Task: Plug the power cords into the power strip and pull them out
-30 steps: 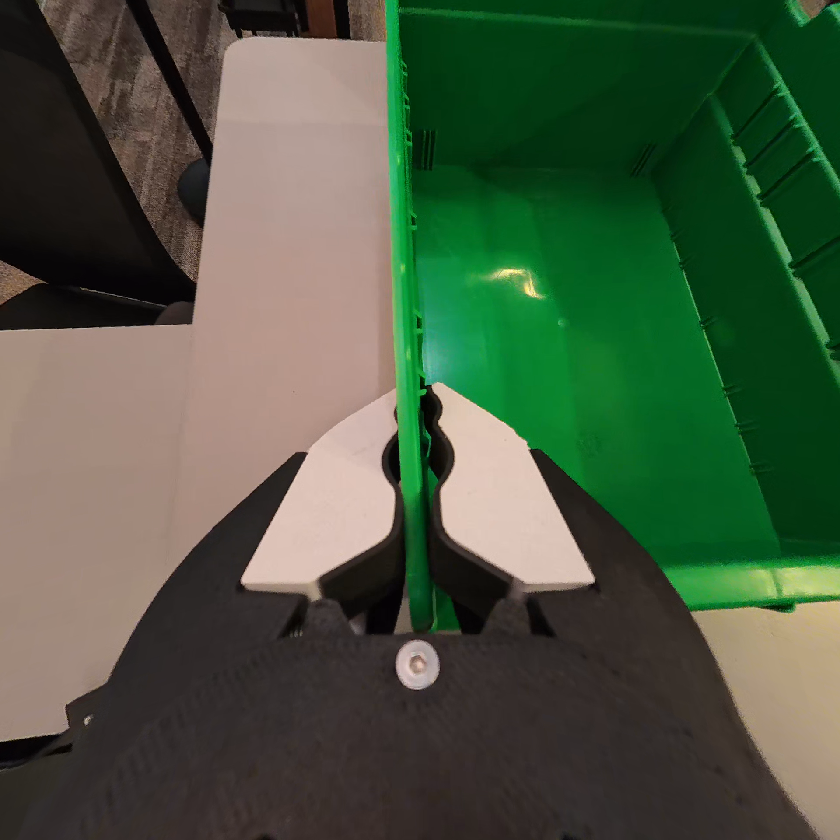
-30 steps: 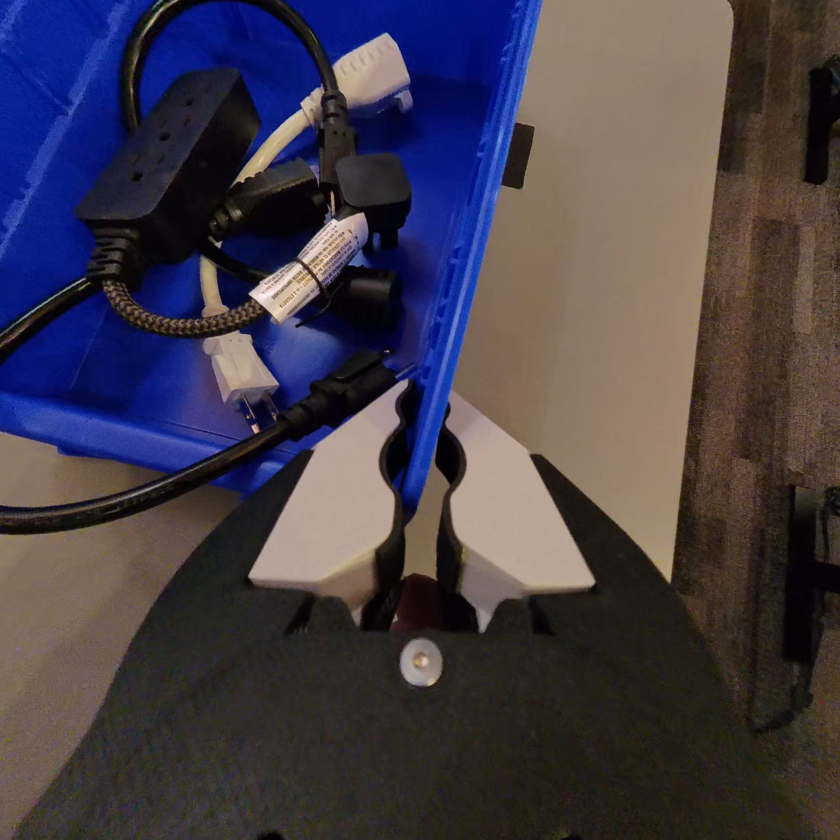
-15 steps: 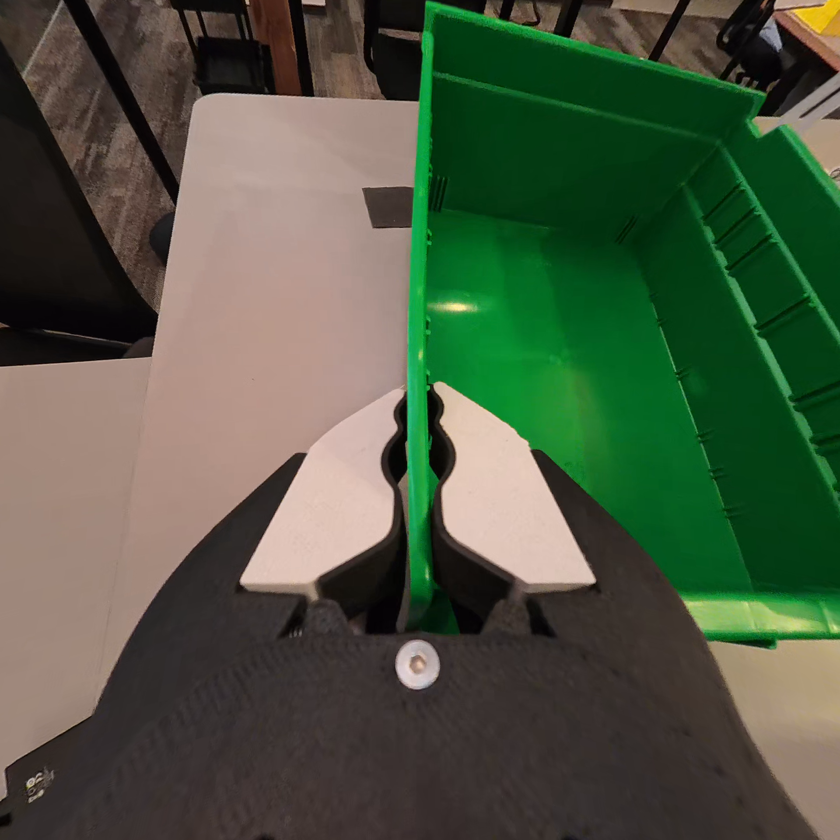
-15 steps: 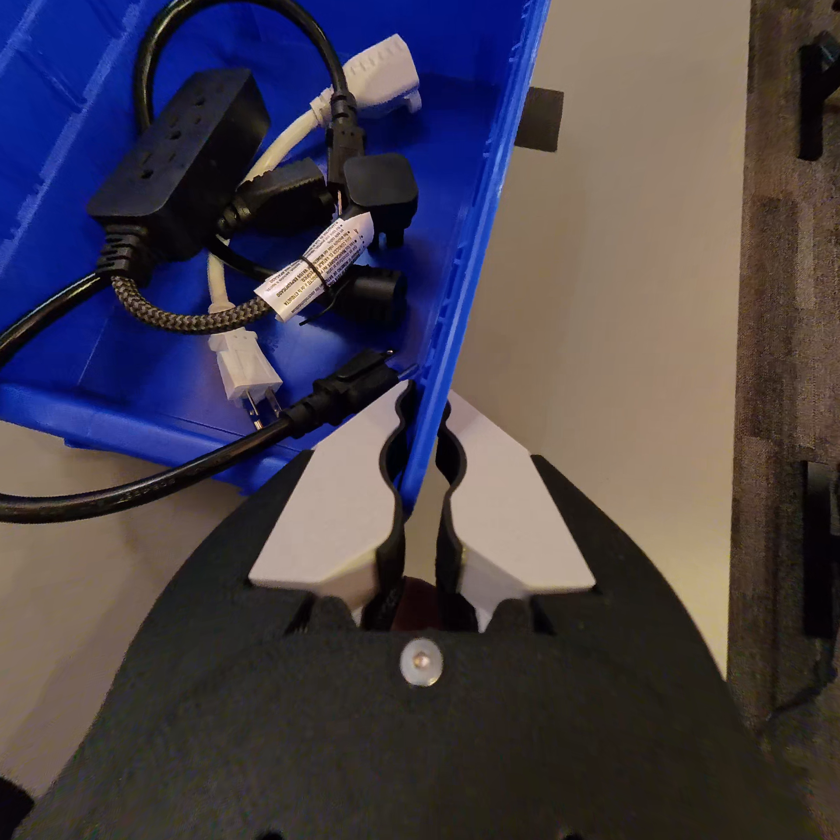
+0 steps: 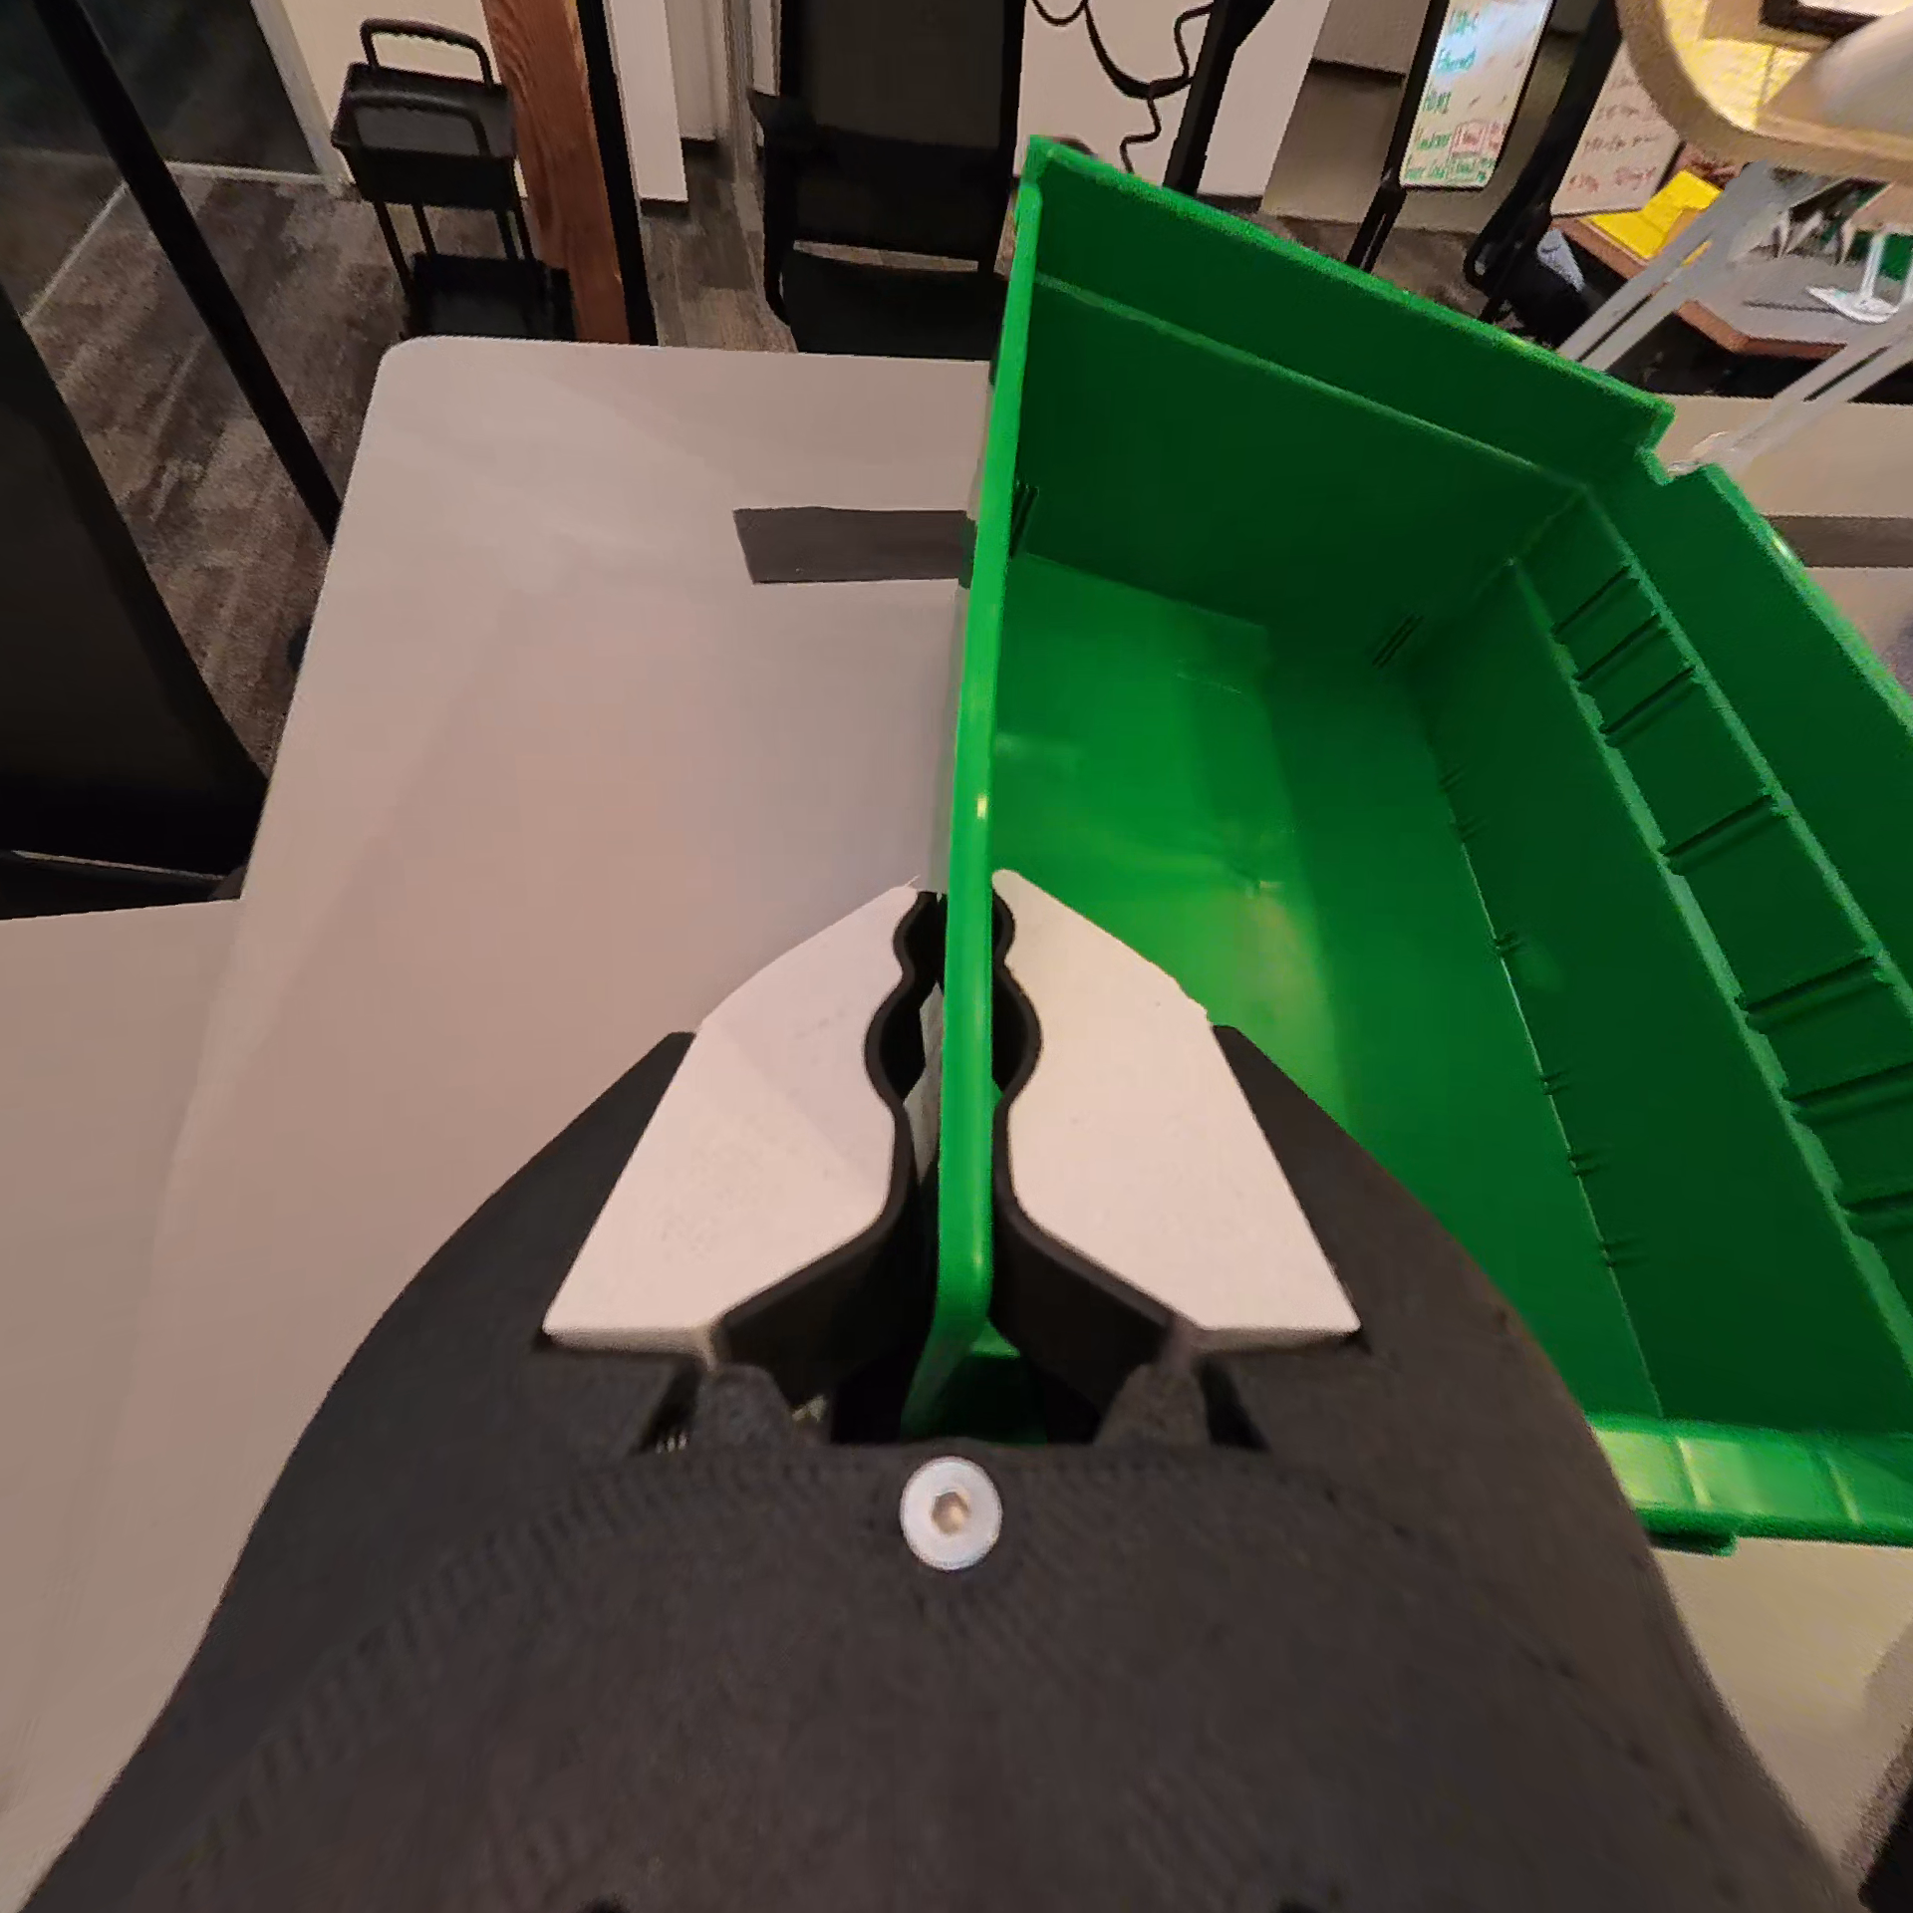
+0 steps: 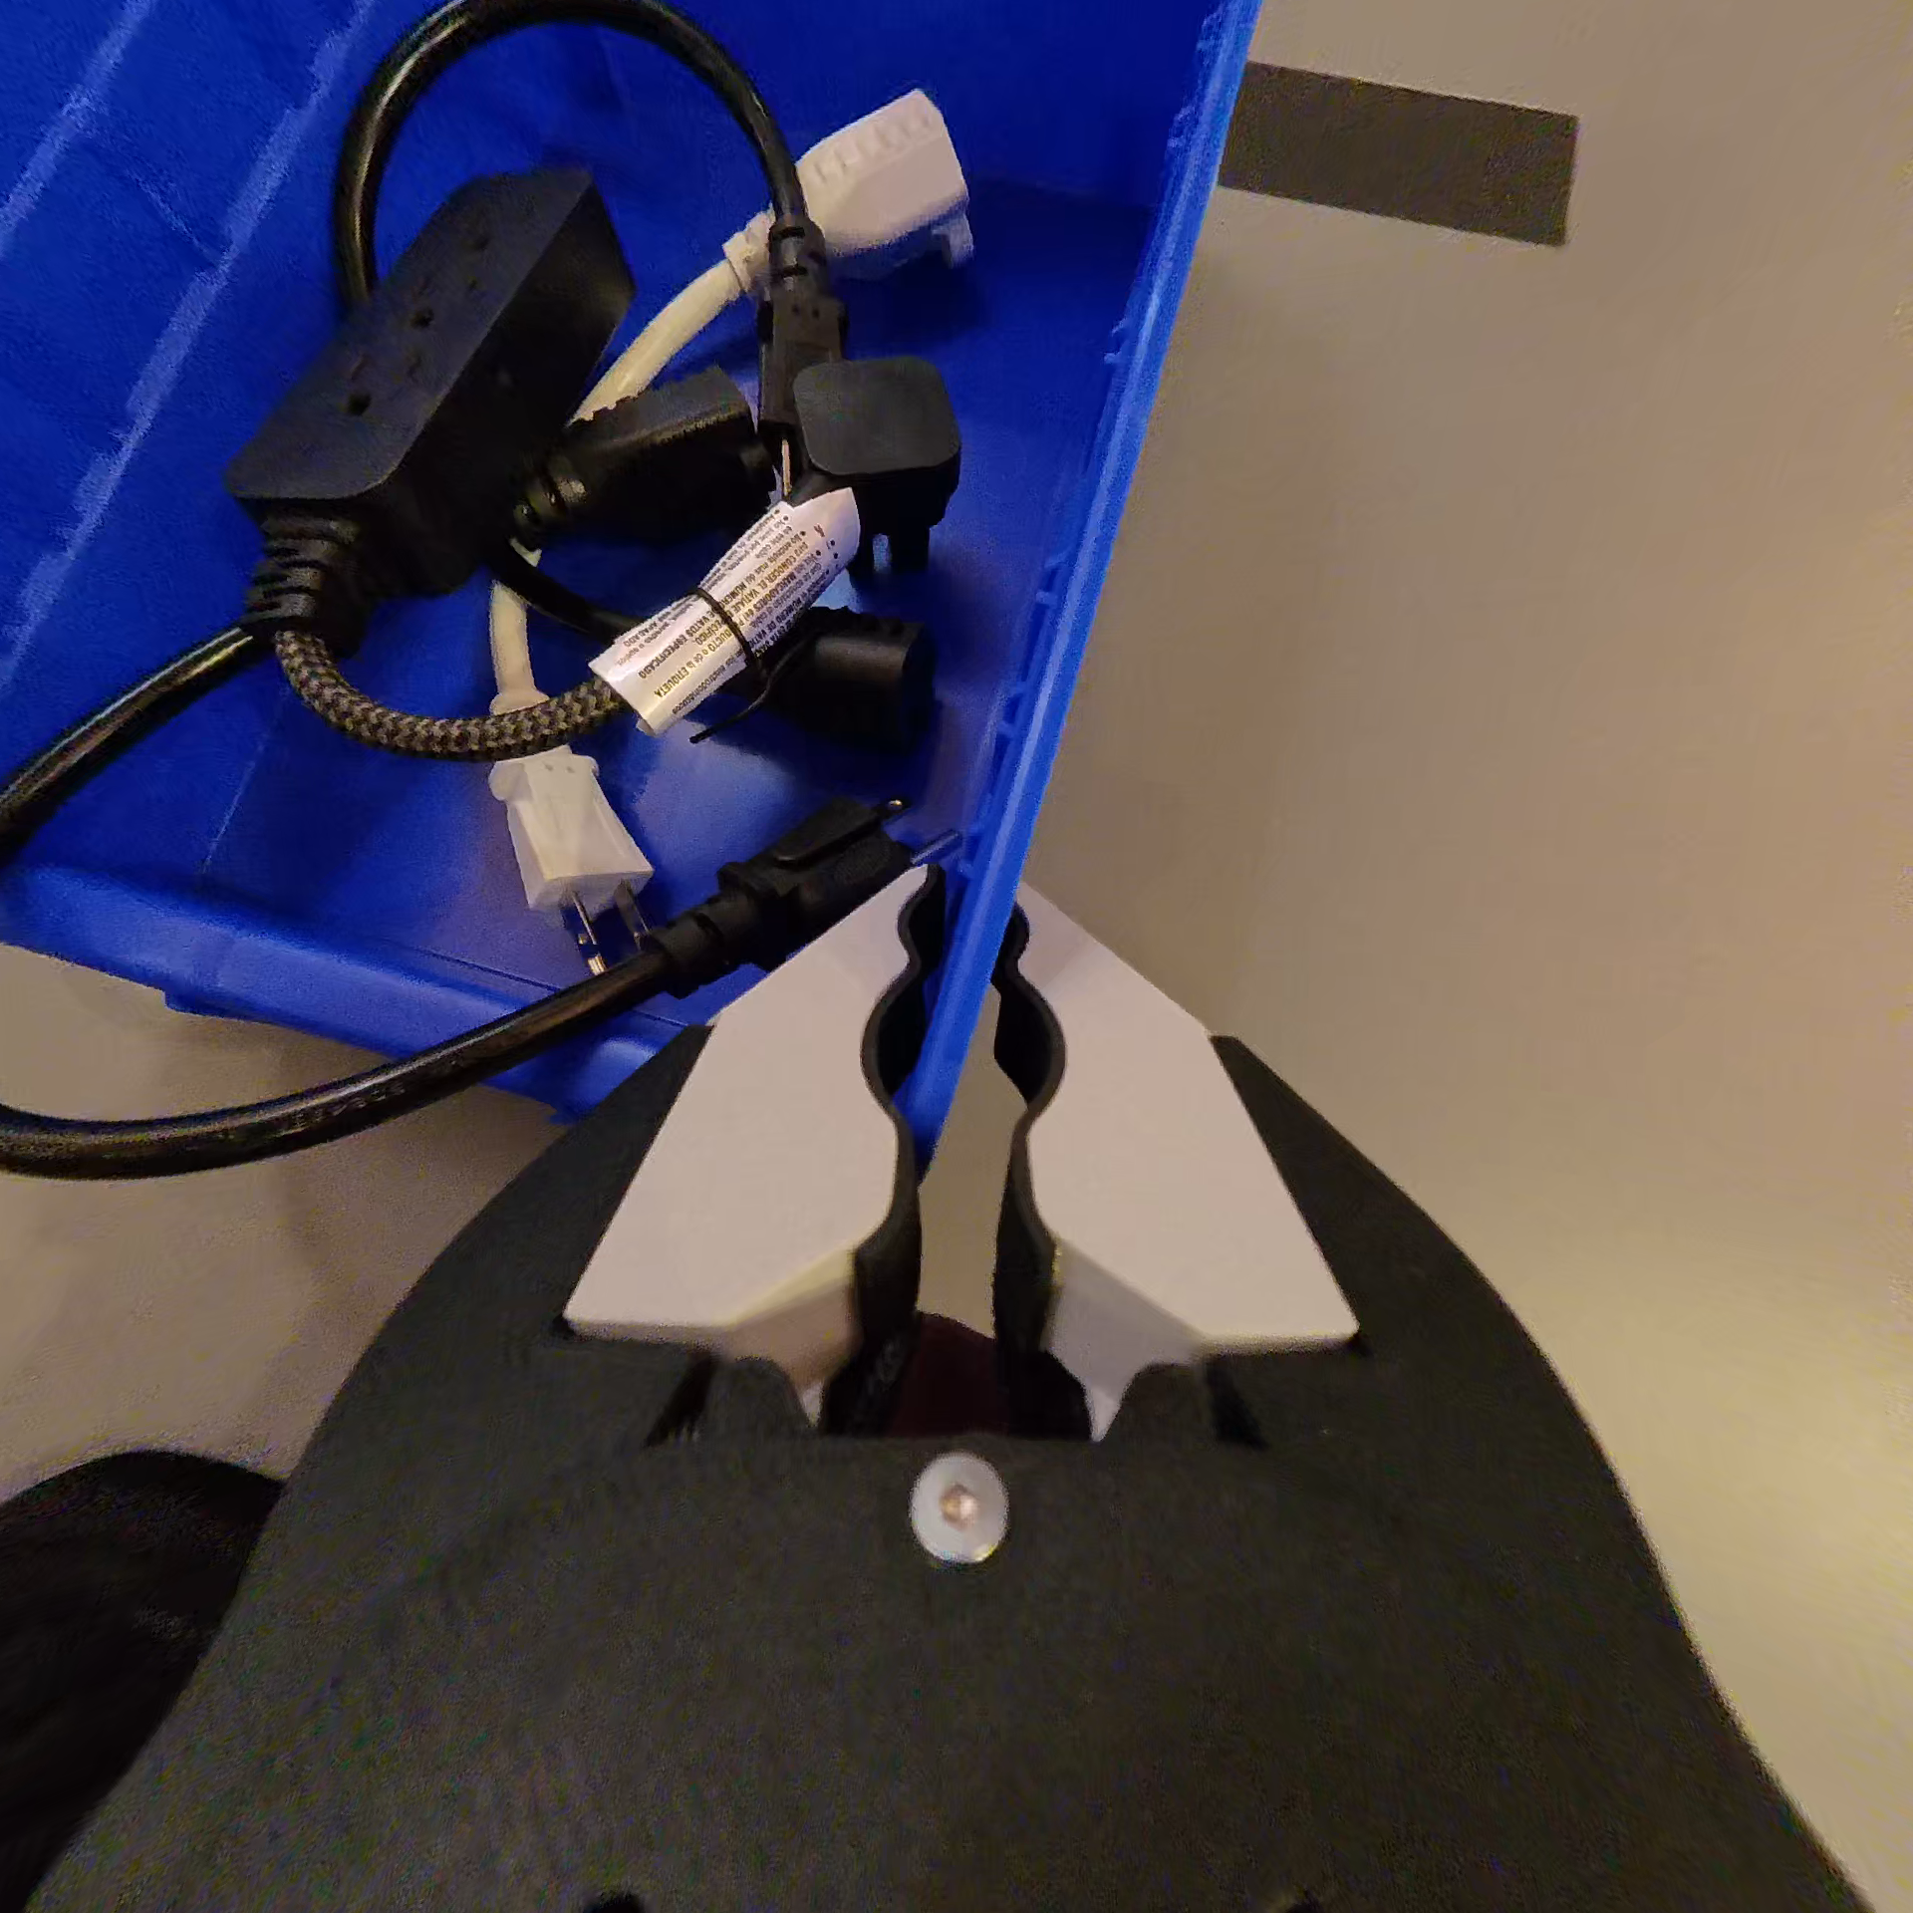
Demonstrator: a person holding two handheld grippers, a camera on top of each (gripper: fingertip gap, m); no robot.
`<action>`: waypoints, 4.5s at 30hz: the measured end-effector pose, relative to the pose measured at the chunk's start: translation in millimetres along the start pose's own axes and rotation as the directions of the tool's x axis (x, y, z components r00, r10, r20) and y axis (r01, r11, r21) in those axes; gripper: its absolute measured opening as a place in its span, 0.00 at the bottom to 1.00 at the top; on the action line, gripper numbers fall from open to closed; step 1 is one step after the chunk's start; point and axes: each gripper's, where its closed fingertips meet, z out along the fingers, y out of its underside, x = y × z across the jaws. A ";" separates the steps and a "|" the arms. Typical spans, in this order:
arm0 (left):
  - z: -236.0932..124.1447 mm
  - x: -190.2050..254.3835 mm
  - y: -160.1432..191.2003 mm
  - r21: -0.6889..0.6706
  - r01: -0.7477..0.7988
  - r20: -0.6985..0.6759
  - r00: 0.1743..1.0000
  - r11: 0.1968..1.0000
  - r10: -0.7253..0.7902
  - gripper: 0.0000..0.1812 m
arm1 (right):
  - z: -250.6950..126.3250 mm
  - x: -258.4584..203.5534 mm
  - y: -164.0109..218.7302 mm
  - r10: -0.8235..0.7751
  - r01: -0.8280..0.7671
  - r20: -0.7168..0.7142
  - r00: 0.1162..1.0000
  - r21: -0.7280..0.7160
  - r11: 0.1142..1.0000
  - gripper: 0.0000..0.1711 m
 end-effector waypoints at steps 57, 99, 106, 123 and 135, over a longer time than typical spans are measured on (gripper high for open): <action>-107.1 16.8 -9.5 0.331 0.127 -0.081 0.991 0.935 -0.106 0.03 | 13.1 -188.9 -48.0 0.026 0.055 0.558 0.829 -0.127 0.990 0.19; -159.1 -14.4 -4.9 0.430 0.165 -0.042 0.986 0.888 -0.164 0.03 | 47.1 -395.1 -88.4 0.047 -0.101 0.651 0.757 0.045 0.994 0.17; -174.9 -22.3 -9.5 0.450 0.160 -0.021 0.986 0.879 -0.168 0.03 | 64.7 -436.0 -106.4 0.074 -0.147 0.689 0.721 0.048 0.988 0.18; -207.5 -28.4 -21.4 0.489 0.140 0.001 0.987 0.861 -0.162 0.03 | 103.3 -558.5 -144.5 0.106 -0.176 0.791 0.603 0.002 0.984 0.20; -217.4 -20.6 -30.6 0.465 0.106 0.028 0.991 0.879 -0.135 0.03 | 126.7 -634.2 -170.3 0.146 -0.226 0.832 0.536 -0.025 0.974 0.26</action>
